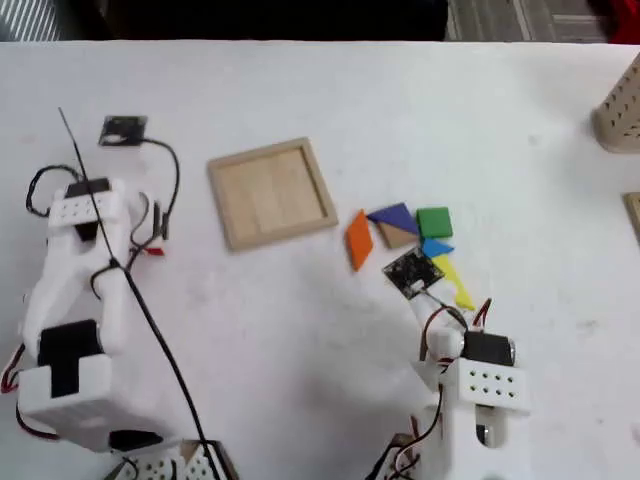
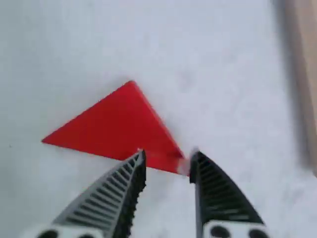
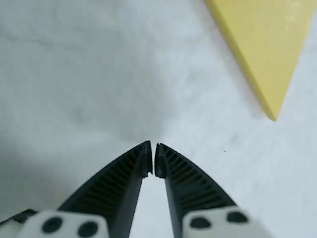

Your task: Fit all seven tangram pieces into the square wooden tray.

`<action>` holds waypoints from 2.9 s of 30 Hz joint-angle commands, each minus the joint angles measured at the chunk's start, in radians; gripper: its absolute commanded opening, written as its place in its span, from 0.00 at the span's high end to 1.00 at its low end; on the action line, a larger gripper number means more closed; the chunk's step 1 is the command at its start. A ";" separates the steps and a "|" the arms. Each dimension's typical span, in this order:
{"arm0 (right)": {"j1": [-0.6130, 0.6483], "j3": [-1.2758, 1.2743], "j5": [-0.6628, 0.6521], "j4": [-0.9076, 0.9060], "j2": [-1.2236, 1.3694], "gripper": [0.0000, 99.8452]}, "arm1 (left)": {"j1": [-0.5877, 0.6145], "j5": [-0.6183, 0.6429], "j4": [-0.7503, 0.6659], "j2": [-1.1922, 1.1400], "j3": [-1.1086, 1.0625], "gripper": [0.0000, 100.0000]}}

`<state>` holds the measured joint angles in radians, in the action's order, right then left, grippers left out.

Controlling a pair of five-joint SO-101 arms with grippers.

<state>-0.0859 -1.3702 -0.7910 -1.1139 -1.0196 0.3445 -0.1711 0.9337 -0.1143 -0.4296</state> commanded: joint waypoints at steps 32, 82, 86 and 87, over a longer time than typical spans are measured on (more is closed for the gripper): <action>0.010 0.006 0.005 0.008 -0.015 0.98 | 0.038 0.726 -0.163 0.058 -0.114 0.65; 0.012 0.006 0.003 0.008 -0.015 0.98 | 0.036 0.865 -0.038 0.018 0.207 0.65; 0.008 0.006 0.005 0.008 -0.015 0.98 | 0.042 0.852 -0.026 -0.099 0.325 0.72; 0.008 0.006 0.005 0.008 -0.015 0.98 | 0.042 0.827 -0.026 -0.133 0.351 0.78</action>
<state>-0.0859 -1.3702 -0.7910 -1.1139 -1.0196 0.3936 0.6774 0.9214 -0.1741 -0.2102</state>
